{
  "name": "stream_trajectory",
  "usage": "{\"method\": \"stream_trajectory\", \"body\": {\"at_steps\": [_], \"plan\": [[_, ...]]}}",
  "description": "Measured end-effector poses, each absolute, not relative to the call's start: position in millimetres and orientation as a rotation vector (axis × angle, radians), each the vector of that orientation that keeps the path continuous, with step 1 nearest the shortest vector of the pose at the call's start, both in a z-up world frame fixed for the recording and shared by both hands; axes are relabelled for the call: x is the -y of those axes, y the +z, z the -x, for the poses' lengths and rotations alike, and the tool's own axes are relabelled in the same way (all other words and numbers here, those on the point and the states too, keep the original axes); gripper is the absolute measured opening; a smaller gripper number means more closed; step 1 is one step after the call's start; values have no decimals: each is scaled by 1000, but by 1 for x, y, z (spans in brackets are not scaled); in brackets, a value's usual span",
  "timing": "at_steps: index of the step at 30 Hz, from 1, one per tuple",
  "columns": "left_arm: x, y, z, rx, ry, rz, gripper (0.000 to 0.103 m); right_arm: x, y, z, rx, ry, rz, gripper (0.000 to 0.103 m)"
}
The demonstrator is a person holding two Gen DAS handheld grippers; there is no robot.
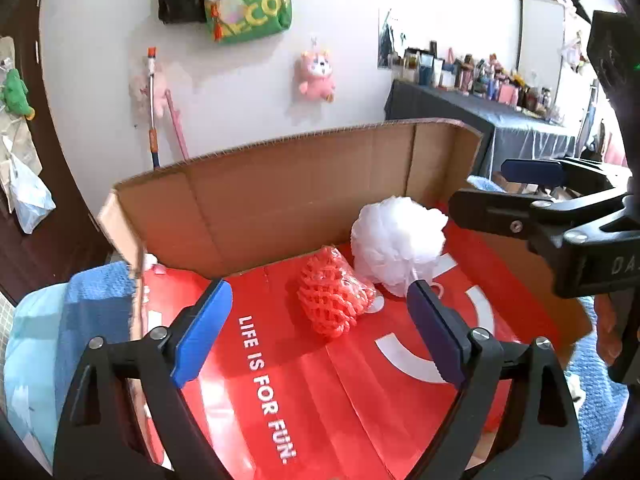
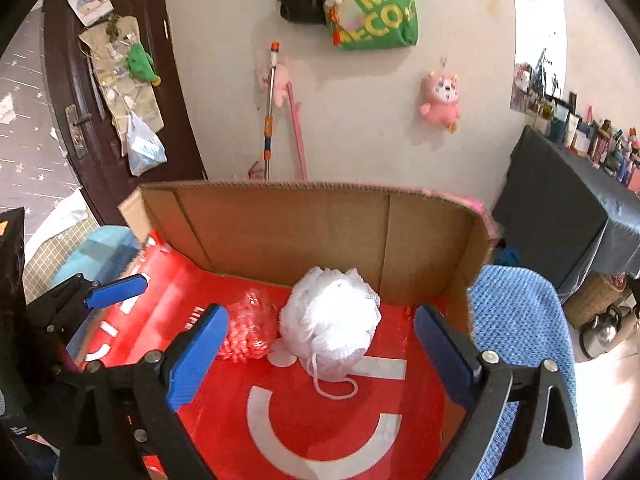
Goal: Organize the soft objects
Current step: 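Withdraw both open tools from the box back over the blanket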
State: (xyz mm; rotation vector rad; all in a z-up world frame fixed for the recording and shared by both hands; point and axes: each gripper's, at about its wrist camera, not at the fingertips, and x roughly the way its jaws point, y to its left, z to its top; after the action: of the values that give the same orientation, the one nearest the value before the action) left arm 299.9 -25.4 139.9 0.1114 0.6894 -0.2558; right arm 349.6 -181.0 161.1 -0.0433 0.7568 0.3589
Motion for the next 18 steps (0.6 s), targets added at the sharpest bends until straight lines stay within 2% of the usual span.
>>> {"method": "stream_trajectory", "body": {"at_steps": [5,9,18], "plan": [[19,159,-268,-620,-246,-88,94,187,185,-315,-680,375,33,103],[18,176,-236,-553,-245,-76,99,194,202,-285,-627,385,18,103],[9,193,-161,-431,-225,-31,100,211,222,-206,-497,363,18,103]]}}
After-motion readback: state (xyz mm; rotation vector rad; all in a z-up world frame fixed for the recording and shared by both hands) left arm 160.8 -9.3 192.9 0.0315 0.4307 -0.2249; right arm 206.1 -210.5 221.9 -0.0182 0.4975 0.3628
